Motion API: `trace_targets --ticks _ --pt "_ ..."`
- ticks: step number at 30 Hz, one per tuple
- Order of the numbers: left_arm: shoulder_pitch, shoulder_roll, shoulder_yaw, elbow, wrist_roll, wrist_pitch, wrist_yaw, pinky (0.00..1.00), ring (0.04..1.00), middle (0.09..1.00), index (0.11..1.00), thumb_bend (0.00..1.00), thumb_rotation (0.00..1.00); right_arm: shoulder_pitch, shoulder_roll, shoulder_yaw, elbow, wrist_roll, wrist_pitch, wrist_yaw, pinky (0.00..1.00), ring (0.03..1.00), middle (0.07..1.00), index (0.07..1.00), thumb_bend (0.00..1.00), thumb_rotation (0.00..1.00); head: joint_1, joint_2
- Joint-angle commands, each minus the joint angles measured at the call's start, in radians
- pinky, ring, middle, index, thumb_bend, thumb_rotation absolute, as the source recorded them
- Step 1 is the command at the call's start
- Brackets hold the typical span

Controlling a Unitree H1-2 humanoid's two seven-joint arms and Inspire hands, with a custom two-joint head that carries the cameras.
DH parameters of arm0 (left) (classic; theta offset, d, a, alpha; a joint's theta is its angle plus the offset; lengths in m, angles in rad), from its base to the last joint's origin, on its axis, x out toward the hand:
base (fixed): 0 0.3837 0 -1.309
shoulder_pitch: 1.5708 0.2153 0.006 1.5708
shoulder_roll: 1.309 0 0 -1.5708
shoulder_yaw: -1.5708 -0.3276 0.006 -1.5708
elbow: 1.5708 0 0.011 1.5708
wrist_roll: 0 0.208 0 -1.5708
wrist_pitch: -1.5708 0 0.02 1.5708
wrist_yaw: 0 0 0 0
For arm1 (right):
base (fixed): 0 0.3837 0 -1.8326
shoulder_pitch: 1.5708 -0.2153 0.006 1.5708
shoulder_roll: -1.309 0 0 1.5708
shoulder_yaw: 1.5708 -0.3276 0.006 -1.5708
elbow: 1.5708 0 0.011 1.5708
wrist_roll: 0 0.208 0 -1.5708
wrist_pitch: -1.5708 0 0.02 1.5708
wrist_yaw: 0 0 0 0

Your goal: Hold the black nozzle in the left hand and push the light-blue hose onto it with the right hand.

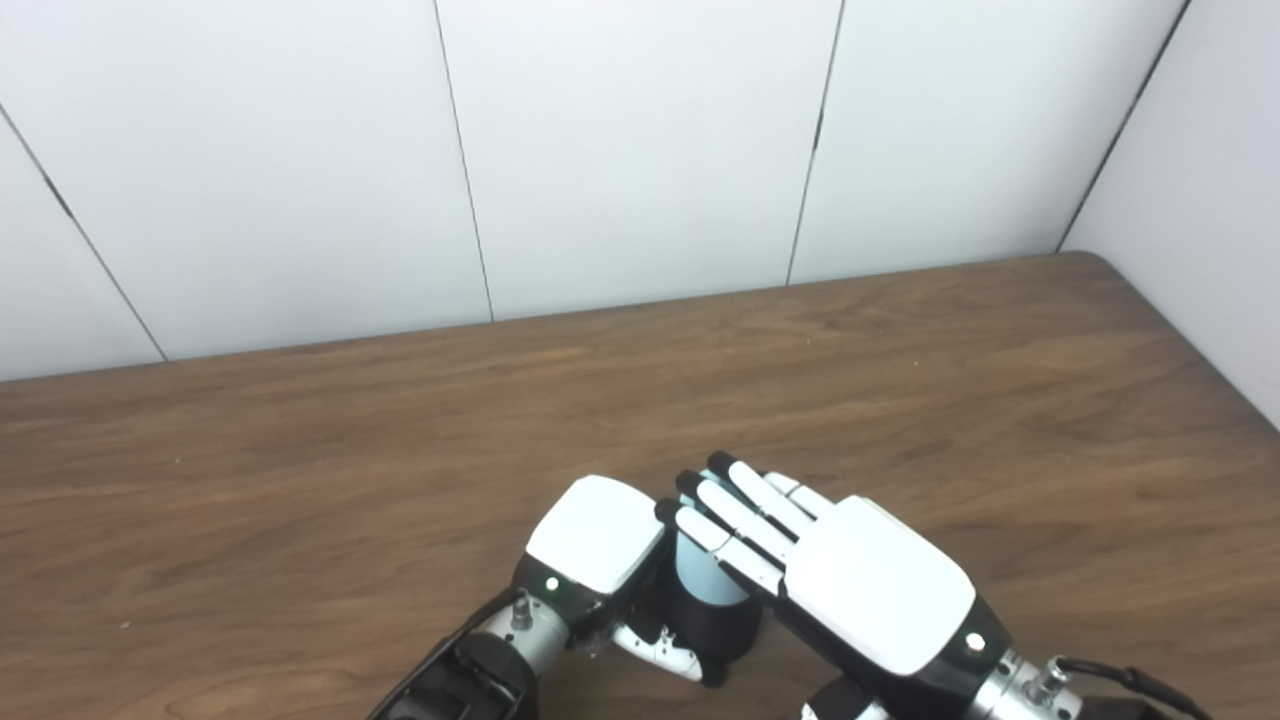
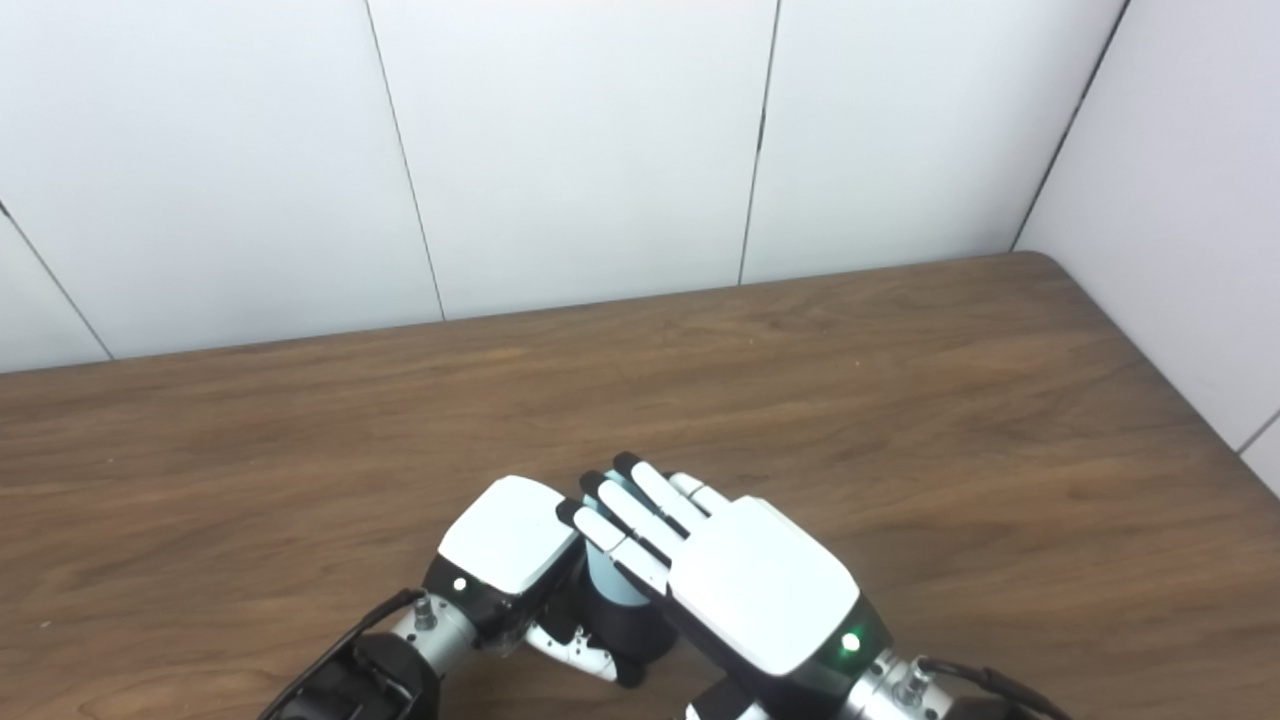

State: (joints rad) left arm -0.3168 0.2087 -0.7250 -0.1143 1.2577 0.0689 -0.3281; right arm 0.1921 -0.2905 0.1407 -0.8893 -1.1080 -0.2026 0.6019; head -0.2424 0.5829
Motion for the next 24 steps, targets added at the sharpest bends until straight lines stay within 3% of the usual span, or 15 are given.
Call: trace_targets --ticks 1,8,13,18,24 --pt "0.074 0.101 -0.03 0.148 0.079 0.032 -0.197 0.46 0.414 0.425 0.531 0.52 0.0 0.044 -0.011 0.022 0.059 0.002 -0.017 0.048 0.91 1.0 1.0 0.973 0.84 0.89 -0.003 -0.005" --pt "0.07 0.09 -0.035 0.163 0.087 0.037 -0.187 0.43 0.394 0.418 0.528 0.52 0.0 -0.017 0.011 -0.013 0.053 0.069 -0.024 -0.116 0.96 1.0 1.0 0.989 0.88 0.95 0.0 -0.009" --pt "0.071 0.087 -0.028 0.163 0.075 0.04 -0.181 0.47 0.419 0.429 0.522 0.52 0.0 -0.058 0.019 -0.033 0.048 0.089 -0.024 -0.154 1.0 1.0 1.0 1.0 0.92 0.99 -0.001 -0.01" --pt "0.068 0.089 -0.028 0.166 0.081 0.043 -0.189 0.39 0.369 0.438 0.513 0.52 0.0 -0.048 0.029 -0.05 0.07 0.095 -0.042 -0.222 1.0 1.0 1.0 1.0 0.94 1.0 -0.002 -0.011" --pt "0.066 0.098 -0.023 0.168 0.077 0.041 -0.188 0.41 0.391 0.417 0.529 0.52 0.0 -0.041 0.03 -0.067 0.084 0.096 -0.045 -0.253 1.0 1.0 1.0 1.0 0.95 1.0 -0.001 -0.01"
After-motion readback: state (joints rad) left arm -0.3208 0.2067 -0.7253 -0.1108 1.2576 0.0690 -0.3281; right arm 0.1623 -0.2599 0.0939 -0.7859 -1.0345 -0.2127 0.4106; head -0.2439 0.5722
